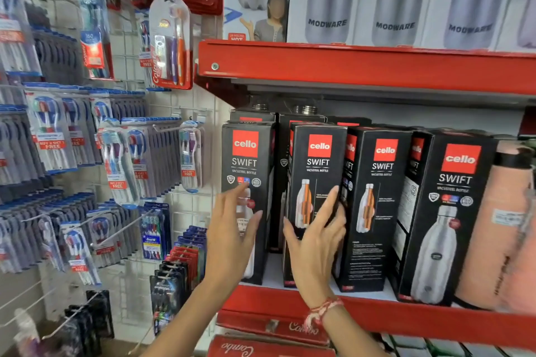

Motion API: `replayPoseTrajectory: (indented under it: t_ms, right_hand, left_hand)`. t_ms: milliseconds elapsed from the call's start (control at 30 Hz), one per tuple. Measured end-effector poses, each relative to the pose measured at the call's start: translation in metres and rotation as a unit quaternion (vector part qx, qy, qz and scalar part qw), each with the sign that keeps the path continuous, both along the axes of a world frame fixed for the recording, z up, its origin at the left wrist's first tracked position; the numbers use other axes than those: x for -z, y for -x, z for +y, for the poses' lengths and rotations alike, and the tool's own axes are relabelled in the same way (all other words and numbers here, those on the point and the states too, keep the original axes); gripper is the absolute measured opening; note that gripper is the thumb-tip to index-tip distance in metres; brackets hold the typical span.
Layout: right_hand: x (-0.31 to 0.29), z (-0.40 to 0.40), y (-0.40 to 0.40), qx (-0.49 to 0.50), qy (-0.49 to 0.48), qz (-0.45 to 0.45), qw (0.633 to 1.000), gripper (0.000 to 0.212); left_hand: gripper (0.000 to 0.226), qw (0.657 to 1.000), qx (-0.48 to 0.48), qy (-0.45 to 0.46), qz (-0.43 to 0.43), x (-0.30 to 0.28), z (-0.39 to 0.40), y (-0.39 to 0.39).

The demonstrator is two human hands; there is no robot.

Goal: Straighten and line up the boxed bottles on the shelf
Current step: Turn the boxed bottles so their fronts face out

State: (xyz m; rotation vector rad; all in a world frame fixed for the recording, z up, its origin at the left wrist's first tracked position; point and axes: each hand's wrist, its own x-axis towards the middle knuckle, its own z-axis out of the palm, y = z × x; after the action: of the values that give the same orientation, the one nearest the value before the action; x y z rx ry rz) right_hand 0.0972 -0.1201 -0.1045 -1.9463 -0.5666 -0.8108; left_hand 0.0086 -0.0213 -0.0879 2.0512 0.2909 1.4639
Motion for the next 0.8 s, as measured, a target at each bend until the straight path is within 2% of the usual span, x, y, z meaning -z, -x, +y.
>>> replayPoseTrajectory:
  t_ms: [100,233,367,433,567,800]
  right_hand:
    - [-0.002,-0.016,0.000,-0.080,-0.031,-0.020,0.996,0.105]
    - [-0.013,-0.051,0.000,-0.208,-0.052,-0.044,0.976,0.108]
    - [-0.026,-0.086,-0.009,-0.341,-0.019,-0.029,0.940,0.107]
    - [-0.032,-0.098,-0.019,-0.399,0.010,-0.005,0.917,0.105]
    - [-0.048,-0.102,-0.039,-0.443,0.087,0.026,0.892,0.098]
    - [-0.046,-0.072,-0.061,-0.422,0.139,0.075,0.893,0.095]
  left_hand:
    - [0.043,0.998,0.057,0.031,0.020,-0.008,-0.014,-0.003]
    - [0.052,0.990,0.109,0.073,0.048,-0.020,-0.026,-0.007]
    - [0.049,0.954,0.253,0.109,0.116,-0.027,-0.028,-0.006]
    - [0.047,0.940,0.301,0.121,0.107,-0.026,-0.029,-0.004]
    - [0.053,0.945,0.289,0.138,0.061,-0.026,-0.035,-0.009]
    - [0.076,0.970,0.199,0.125,0.056,-0.016,-0.040,-0.037]
